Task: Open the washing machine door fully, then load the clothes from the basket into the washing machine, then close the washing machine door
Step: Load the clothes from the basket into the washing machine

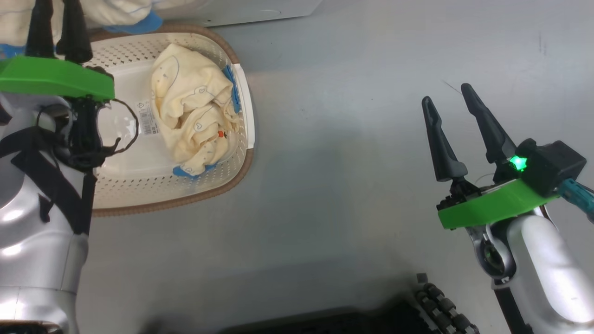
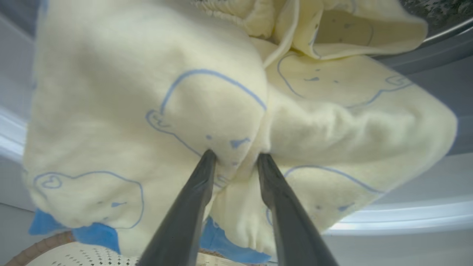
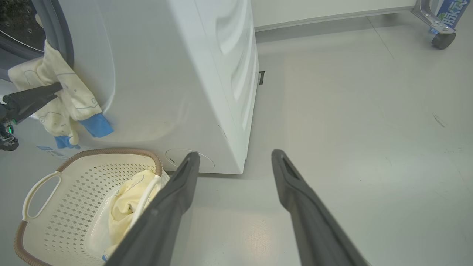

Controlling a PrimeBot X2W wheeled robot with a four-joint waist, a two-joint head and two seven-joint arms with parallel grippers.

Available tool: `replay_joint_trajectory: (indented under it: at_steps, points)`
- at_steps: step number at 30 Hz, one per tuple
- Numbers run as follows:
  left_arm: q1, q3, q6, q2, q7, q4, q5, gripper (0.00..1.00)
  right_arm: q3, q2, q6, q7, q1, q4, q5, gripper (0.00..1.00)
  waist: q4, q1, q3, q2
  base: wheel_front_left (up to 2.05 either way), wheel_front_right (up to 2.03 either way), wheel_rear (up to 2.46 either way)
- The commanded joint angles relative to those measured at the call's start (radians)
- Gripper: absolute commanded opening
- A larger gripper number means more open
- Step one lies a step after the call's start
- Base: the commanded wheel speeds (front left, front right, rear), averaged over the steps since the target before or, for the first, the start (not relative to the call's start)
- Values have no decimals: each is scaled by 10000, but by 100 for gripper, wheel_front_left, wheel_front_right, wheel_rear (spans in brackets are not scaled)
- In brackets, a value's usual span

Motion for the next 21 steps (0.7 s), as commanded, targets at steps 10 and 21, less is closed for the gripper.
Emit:
replay_joint_trajectory:
  at_steps: [10, 21]
  points:
    - [-92, 614, 6, 446, -66, -974, 818, 0, 130, 20, -4, -95, 31, -192, -5, 100, 206, 0, -291, 0, 0, 0, 0]
    - [351, 555, 6, 599, -66, -1719, 1868, 0, 171, 27, -4, -95, 117, 31, 88, 100, 372, 0, -1016, 0, 0, 0, 0]
